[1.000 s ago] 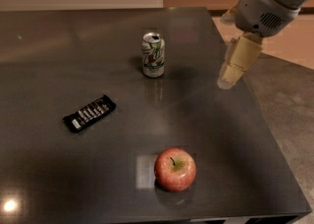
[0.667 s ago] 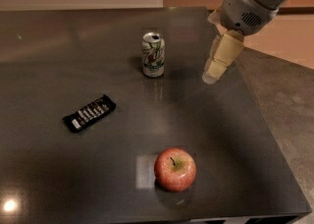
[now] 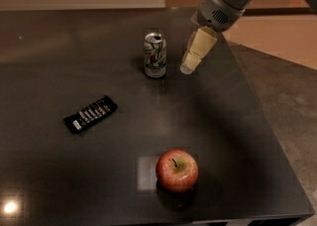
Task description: Move 7up can near rxbar chocolate
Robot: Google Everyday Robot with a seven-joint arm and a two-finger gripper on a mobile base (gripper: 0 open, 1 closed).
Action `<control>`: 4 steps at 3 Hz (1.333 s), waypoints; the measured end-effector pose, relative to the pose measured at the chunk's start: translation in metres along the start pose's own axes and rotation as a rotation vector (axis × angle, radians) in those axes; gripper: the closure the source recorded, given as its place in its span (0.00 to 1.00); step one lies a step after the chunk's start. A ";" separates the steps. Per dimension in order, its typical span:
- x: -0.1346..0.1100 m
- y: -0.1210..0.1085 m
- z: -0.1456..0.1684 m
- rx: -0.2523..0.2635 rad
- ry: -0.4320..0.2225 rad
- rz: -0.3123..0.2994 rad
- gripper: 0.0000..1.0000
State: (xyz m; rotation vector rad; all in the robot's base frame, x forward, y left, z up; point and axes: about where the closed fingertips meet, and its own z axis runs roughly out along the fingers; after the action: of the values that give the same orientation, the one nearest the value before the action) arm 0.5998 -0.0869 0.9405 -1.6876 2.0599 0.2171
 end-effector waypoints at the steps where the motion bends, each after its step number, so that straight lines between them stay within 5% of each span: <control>1: -0.016 -0.018 0.020 -0.011 -0.015 0.015 0.00; 4: -0.053 -0.047 0.066 -0.034 -0.046 0.048 0.00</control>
Offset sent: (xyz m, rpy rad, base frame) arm 0.0610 0.0557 -0.0120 0.0661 0.0111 -0.0010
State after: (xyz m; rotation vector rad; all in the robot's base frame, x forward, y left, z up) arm 0.6690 -0.0247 0.9136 -1.6392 2.0755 0.3057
